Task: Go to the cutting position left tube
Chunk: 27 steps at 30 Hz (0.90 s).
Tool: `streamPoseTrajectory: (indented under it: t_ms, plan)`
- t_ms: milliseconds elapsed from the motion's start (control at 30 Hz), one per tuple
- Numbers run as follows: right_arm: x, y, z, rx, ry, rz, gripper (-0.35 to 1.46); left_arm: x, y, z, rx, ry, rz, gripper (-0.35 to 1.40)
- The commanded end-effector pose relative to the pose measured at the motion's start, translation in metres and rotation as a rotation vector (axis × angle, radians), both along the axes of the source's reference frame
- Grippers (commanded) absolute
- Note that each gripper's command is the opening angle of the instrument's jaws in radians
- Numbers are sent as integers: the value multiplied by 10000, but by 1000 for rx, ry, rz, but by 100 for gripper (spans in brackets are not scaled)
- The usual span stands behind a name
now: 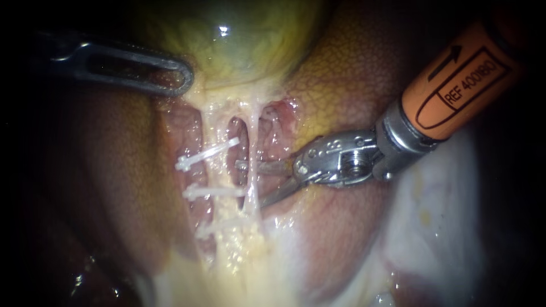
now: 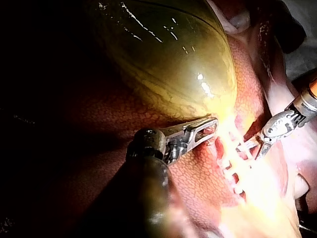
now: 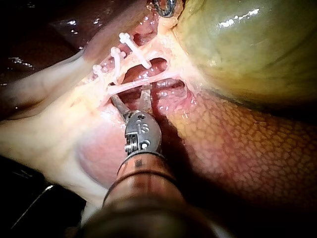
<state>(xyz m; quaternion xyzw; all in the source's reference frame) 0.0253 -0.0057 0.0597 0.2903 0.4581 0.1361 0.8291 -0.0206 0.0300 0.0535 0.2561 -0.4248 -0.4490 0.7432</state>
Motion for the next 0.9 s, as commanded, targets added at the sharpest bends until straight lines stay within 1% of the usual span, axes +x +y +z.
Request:
streamPoseTrajectory:
  t_ms: [33, 67, 367, 533, 600, 667, 767, 833, 900]
  plan:
    - [-1, 0, 0, 0, 0, 0, 109, 0, 0, 0, 0, 0, 0, -35]
    - [-3, 0, 0, 2, 2, -3, 109, 0, 0, 0, 0, 0, 0, -35]
    - [-33, 8, 2, -3, -2, 6, 109, 0, 0, 0, 0, 0, 0, -35]
    - [-49, 12, -2, 1, 3, -1, 109, 1, 0, 0, 0, 0, 0, -35]
    - [-56, 15, -8, 3, 5, -3, 114, 1, 0, 0, 0, 0, 0, -35]
    - [-60, 17, -15, 18, 15, -17, 114, 1, 0, 0, 0, 0, 0, -35]
    - [-62, 24, -32, 45, 32, -44, 112, 1, 0, 0, 0, 0, 0, -35]
    - [-61, 28, -43, 56, 61, -53, 111, 1, 0, 0, 0, 0, 0, -35]
    - [-60, 30, -50, 65, 98, -53, 111, 1, 0, 0, 0, 0, 0, -35]
